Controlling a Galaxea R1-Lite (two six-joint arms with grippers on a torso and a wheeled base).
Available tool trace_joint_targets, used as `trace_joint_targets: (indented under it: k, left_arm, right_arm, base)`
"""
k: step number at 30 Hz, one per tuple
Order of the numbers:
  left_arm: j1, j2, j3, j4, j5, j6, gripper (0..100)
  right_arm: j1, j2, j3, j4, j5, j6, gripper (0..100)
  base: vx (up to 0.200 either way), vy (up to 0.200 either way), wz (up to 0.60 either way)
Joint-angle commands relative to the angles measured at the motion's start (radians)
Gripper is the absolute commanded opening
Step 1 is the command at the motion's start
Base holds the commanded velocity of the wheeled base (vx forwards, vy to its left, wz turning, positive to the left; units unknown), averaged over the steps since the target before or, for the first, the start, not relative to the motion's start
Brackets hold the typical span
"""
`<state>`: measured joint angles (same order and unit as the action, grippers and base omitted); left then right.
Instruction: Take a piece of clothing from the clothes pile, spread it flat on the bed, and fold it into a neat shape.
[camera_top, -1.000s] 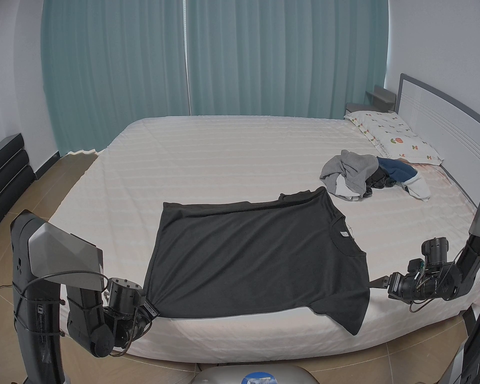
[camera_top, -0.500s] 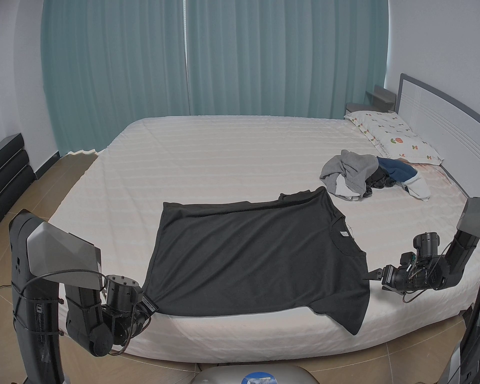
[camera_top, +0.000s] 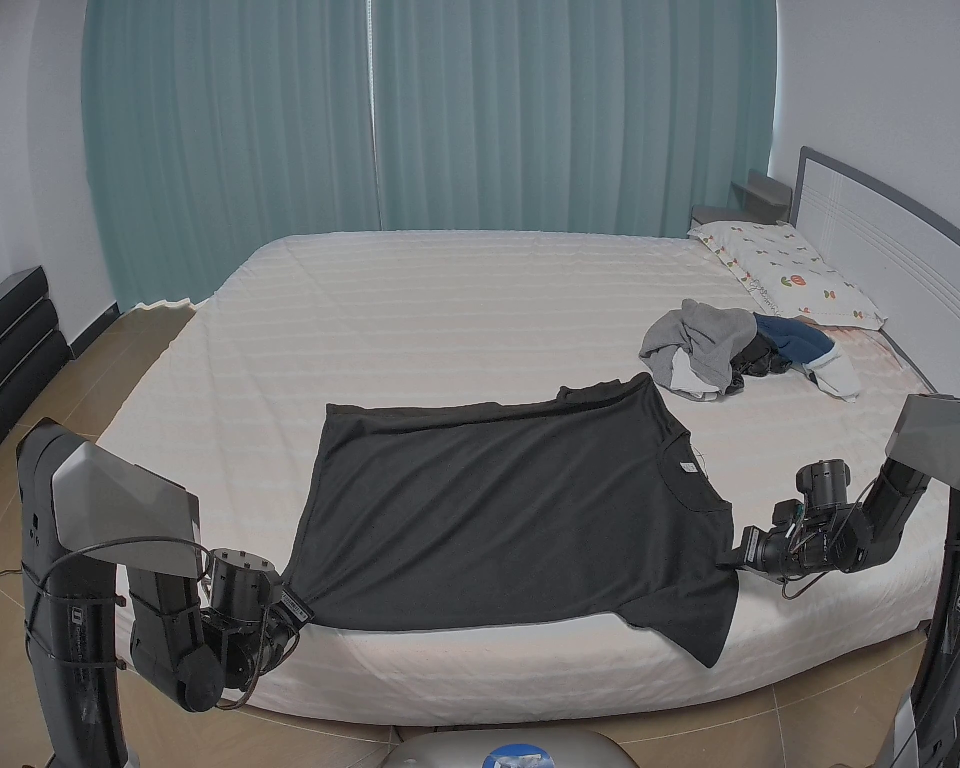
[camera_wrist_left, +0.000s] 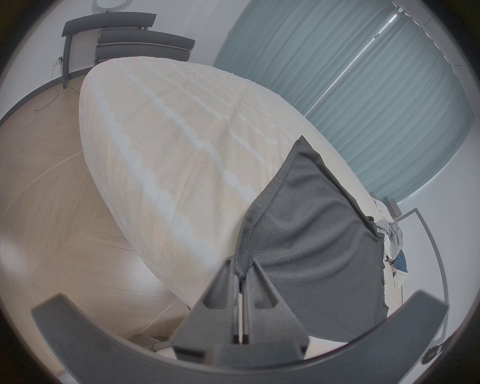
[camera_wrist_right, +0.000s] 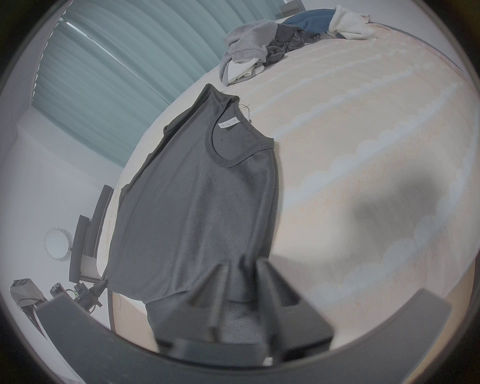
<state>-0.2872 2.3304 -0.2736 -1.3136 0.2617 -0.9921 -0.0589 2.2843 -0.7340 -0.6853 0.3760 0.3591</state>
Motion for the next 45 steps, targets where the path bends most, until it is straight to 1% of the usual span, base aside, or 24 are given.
trace_joint_targets:
  k: [1, 5, 10, 15, 20, 22, 23, 25, 30, 31, 36, 39, 41, 43, 45]
  left_arm:
    - [0.013, -0.002, 0.001, 0.001, 0.001, 0.000, 0]
    - [0.025, -0.011, 0.001, -0.001, -0.001, 0.003, 0]
    - [0.034, -0.022, -0.001, -0.001, -0.007, 0.004, 0]
    - [0.036, -0.029, -0.006, -0.001, -0.016, 0.004, 0]
    - [0.036, -0.023, -0.012, -0.001, -0.016, 0.004, 0]
    - [0.037, -0.022, -0.015, -0.001, -0.016, 0.004, 0]
    - [0.036, -0.022, -0.016, -0.001, -0.016, 0.004, 0]
    - [0.036, -0.022, -0.019, -0.001, -0.018, 0.004, 0]
    - [0.034, -0.019, -0.027, -0.001, -0.018, 0.004, 0]
    - [0.036, -0.019, -0.027, -0.001, -0.018, 0.004, 0]
    - [0.034, -0.017, -0.024, -0.001, -0.018, 0.003, 0]
    - [0.034, -0.014, -0.026, -0.001, -0.018, 0.003, 0]
    - [0.034, -0.013, -0.027, -0.001, -0.018, 0.003, 0]
    - [0.034, -0.014, -0.026, -0.001, -0.018, 0.003, 0]
    - [0.034, -0.016, -0.027, -0.001, -0.018, 0.004, 0]
  right_arm:
    - [0.004, 0.023, -0.038, 0.006, -0.015, 0.004, 0]
    - [0.007, 0.043, -0.085, 0.023, -0.037, 0.050, 0]
    - [0.007, 0.035, -0.114, 0.020, -0.038, 0.077, 0]
    - [0.010, 0.037, -0.180, 0.013, -0.038, 0.123, 0]
    - [0.030, 0.066, -0.252, 0.023, -0.045, 0.132, 0]
    - [0.034, 0.080, -0.274, 0.023, -0.063, 0.132, 0]
    - [0.045, 0.092, -0.298, 0.023, -0.094, 0.133, 0]
    - [0.050, 0.115, -0.312, 0.018, -0.106, 0.132, 0]
    - [0.051, 0.129, -0.326, 0.013, -0.108, 0.132, 0]
    - [0.051, 0.132, -0.334, 0.012, -0.108, 0.133, 100]
    - [0.041, 0.095, -0.294, 0.009, -0.095, 0.135, 100]
    - [0.025, 0.043, -0.237, 0.009, -0.066, 0.127, 100]
    - [0.016, 0.014, -0.180, 0.007, -0.037, 0.104, 100]
    - [0.014, -0.002, -0.140, -0.003, -0.023, 0.075, 100]
    - [0.004, -0.025, -0.042, -0.049, 0.026, 0.001, 100]
  base:
    - [0.000, 0.000, 0.00]
    - [0.000, 0.000, 0.00]
    - [0.000, 0.000, 0.00]
    - [0.000, 0.000, 0.00]
    - [0.000, 0.000, 0.00]
    - [0.000, 0.000, 0.00]
    - [0.000, 0.000, 0.00]
    - [0.000, 0.000, 0.00]
    - [0.000, 0.000, 0.00]
    - [0.000, 0.000, 0.00]
    - [0.000, 0.000, 0.00]
    - [0.000, 0.000, 0.00]
    - [0.000, 0.000, 0.00]
    - [0.000, 0.000, 0.00]
    - [0.000, 0.000, 0.00]
